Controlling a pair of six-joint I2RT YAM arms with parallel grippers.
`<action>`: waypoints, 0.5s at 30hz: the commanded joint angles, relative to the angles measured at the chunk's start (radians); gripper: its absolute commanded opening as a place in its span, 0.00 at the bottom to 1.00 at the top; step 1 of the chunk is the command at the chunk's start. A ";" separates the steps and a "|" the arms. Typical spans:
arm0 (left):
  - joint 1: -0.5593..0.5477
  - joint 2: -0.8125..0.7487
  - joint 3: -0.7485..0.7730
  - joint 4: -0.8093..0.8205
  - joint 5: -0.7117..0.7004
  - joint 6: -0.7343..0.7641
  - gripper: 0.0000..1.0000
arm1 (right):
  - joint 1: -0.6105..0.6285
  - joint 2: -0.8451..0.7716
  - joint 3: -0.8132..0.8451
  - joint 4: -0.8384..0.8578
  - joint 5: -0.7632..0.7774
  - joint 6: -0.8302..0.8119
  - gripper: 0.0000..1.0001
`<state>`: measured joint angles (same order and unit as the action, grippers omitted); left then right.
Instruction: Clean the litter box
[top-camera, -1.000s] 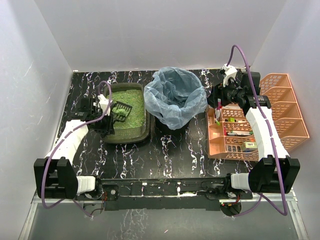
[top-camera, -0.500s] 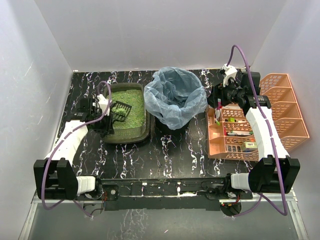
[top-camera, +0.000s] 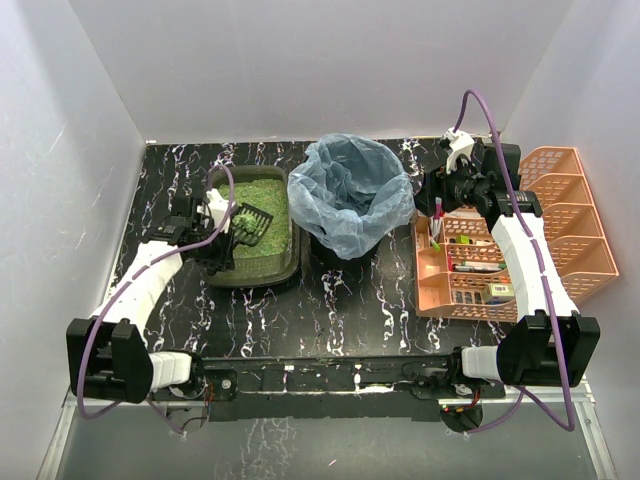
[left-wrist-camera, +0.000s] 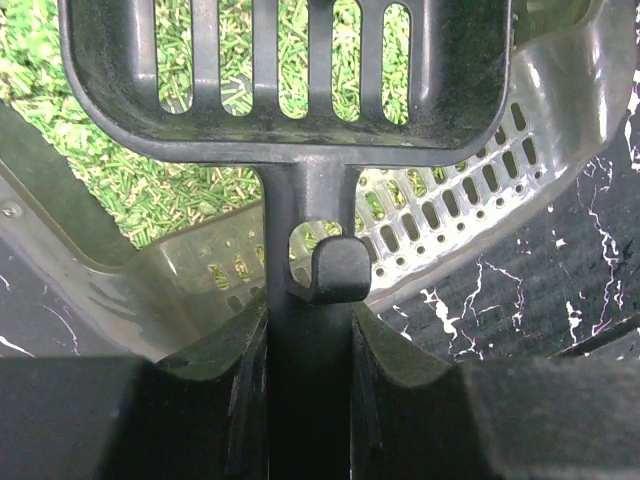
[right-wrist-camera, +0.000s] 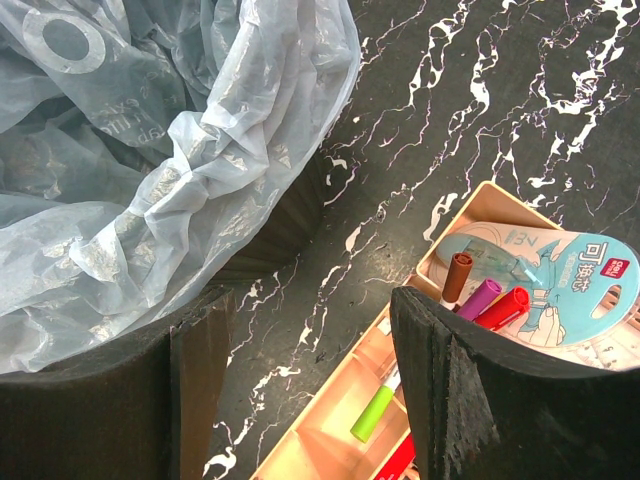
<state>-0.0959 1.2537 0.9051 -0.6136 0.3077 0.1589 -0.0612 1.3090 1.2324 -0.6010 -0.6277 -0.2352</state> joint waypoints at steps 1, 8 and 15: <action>-0.001 0.035 0.095 0.008 -0.017 0.002 0.00 | -0.005 -0.005 0.035 0.057 -0.029 -0.007 0.68; 0.008 0.005 0.016 0.051 0.004 -0.031 0.00 | -0.005 -0.027 0.023 0.062 -0.011 -0.015 0.69; 0.064 0.006 -0.003 0.046 0.068 -0.038 0.00 | -0.005 -0.018 0.026 0.056 -0.020 -0.016 0.69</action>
<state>-0.0677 1.3502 0.9466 -0.5919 0.3294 0.1295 -0.0612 1.3094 1.2327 -0.6018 -0.6281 -0.2356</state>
